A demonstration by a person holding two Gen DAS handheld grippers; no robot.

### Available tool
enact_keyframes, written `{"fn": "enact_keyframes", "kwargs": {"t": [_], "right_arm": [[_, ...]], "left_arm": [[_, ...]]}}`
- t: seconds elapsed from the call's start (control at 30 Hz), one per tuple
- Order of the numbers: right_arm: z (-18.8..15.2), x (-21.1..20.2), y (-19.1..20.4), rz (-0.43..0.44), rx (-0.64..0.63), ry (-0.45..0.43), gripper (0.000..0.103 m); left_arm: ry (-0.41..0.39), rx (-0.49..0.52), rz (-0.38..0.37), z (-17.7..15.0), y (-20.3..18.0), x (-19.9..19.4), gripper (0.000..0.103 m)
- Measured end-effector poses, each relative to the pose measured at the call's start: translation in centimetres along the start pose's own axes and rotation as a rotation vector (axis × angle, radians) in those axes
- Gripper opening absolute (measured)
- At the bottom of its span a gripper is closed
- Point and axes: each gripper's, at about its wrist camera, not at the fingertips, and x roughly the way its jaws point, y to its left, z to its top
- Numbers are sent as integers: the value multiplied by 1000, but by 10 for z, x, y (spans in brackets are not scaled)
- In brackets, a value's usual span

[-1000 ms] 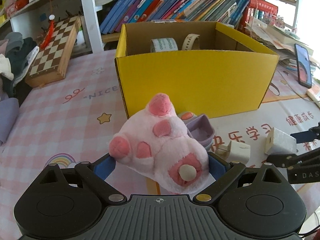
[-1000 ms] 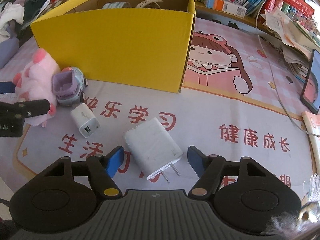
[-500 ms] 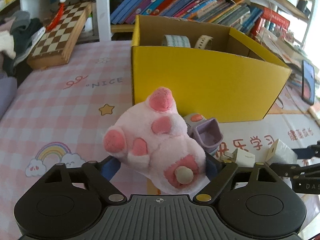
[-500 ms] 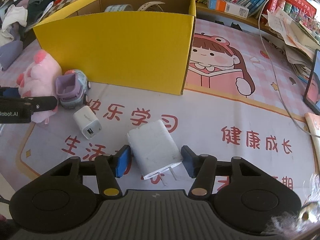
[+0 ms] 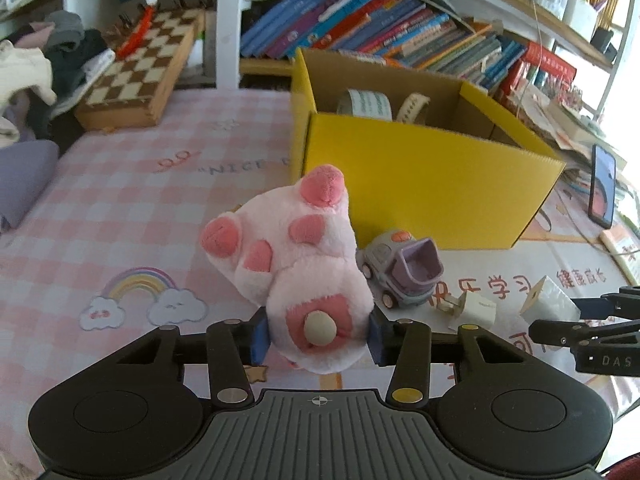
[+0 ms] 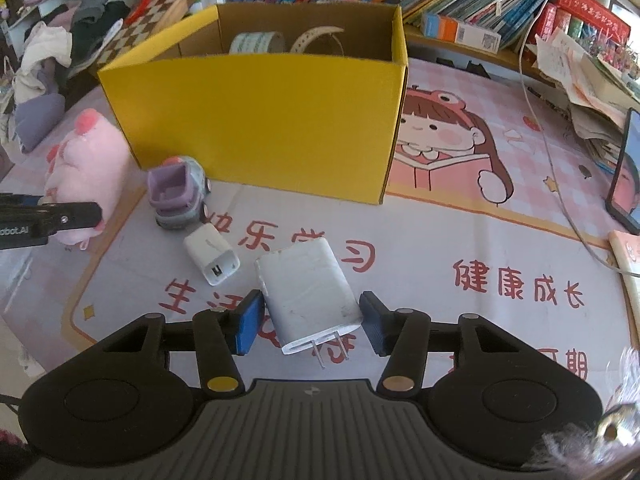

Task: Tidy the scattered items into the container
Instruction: 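Carry the pig with the left tool while the right tool carries the plug to the box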

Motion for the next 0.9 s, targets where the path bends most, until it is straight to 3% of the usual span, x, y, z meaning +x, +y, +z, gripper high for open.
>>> {"fn": "enact_keyframes", "kwargs": {"t": [0.23, 0.5, 0.9], "right_arm": [[2, -17, -1, -4, 42, -34, 50], [13, -41, 4, 5, 39, -92, 50], [71, -80, 11, 16, -48, -248, 50]], "left_arm": [[-57, 4, 10, -1, 10, -29, 45], [-149, 129, -31, 13, -5, -61, 45], [-266, 250, -87, 61, -17, -72, 45]]}}
